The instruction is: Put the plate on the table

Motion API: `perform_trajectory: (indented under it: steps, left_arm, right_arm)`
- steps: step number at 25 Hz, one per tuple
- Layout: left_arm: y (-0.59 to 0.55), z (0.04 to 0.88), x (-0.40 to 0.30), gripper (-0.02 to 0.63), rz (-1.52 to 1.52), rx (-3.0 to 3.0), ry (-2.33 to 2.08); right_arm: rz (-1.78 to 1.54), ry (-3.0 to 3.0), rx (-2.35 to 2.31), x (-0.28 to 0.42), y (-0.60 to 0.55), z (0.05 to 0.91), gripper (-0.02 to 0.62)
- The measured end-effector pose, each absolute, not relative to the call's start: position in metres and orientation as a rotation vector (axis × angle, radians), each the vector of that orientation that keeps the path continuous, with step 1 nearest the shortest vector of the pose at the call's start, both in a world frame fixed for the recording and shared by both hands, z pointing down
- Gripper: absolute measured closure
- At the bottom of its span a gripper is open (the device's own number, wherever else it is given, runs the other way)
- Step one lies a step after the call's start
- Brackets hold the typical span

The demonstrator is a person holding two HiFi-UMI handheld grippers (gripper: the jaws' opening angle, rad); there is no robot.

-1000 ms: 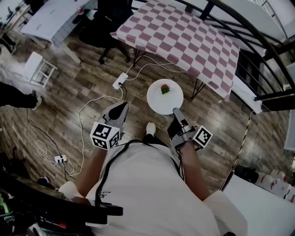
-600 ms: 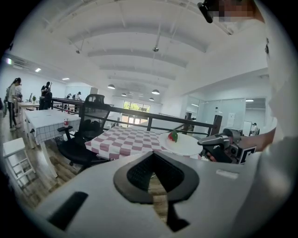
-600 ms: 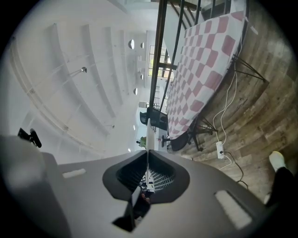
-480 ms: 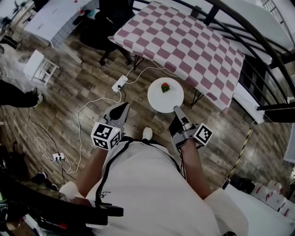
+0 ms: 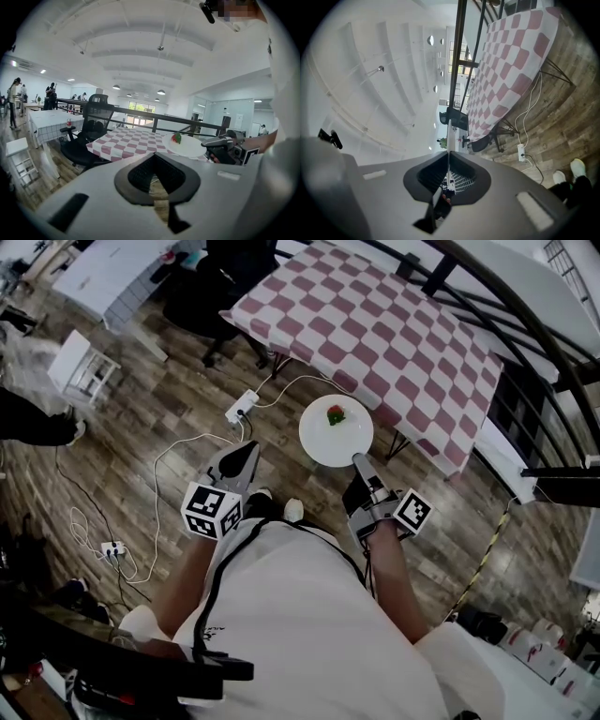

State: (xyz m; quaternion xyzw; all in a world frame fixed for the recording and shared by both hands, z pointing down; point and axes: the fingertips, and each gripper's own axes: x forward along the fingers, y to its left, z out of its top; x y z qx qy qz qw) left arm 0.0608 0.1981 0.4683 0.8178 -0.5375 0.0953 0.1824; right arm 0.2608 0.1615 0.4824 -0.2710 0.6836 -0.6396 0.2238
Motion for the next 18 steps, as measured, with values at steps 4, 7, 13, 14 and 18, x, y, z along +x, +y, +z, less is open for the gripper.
perform_trajectory:
  steps: [4,7,13,14,18]
  left_arm:
    - [0.193,0.469,0.06,0.598,0.275,2.3,-1.528]
    - [0.186,0.468,0.061,0.598,0.285,2.309,-1.524]
    - [0.163,0.465,0.058,0.598,0.281,2.33,-1.523]
    - [0.158,0.464,0.056,0.598,0.279,2.331,-1.524]
    - [0.13,0.469,0.044,0.598,0.275,2.332,-1.515]
  right_arm:
    - [-1.775,1.882,-0.732,0.259,0.156,0.484,0.575]
    - [-1.779,1.884,-0.726,0.257,0.149,0.485,0.575]
    - [-1.773,1.884,-0.723,0.249,0.131,0.486,0.575]
    - [-1.775,1.884,-0.721,0.247,0.127,0.486,0.577]
    - [-1.778,1.882,-0.721,0.232,0.103,0.488,0.575]
